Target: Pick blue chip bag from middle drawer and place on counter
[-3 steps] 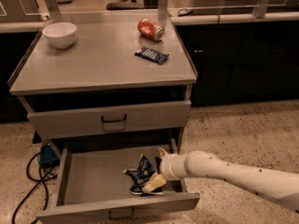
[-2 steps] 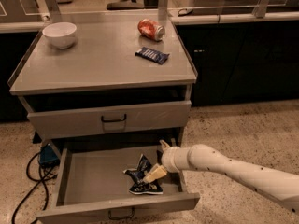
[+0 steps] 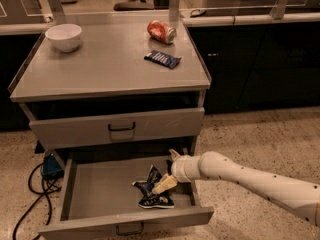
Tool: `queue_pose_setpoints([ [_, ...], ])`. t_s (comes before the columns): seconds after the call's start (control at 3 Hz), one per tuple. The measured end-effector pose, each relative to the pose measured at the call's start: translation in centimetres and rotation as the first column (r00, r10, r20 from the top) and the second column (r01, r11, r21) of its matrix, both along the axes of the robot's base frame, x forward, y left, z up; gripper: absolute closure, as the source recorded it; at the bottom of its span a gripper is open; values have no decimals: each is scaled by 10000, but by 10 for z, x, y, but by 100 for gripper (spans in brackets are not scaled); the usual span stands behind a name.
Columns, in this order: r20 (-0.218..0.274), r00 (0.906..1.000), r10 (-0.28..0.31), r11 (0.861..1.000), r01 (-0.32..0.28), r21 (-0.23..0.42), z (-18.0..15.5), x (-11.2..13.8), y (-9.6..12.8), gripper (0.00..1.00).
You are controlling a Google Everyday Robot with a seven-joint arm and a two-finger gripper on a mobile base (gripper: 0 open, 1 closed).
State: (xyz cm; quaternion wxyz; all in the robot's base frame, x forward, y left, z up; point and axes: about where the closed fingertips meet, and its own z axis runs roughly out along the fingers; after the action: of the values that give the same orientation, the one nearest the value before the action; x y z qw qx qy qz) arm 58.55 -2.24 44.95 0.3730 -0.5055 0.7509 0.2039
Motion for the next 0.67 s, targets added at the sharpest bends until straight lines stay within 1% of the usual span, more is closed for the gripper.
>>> queue_pose_setpoints([
  [0.33, -688, 9976, 71, 9984, -109, -554, -23, 19, 4, 0],
  [0.67, -1182, 9929, -103, 9964, 3, -843, -57, 42, 16, 0],
])
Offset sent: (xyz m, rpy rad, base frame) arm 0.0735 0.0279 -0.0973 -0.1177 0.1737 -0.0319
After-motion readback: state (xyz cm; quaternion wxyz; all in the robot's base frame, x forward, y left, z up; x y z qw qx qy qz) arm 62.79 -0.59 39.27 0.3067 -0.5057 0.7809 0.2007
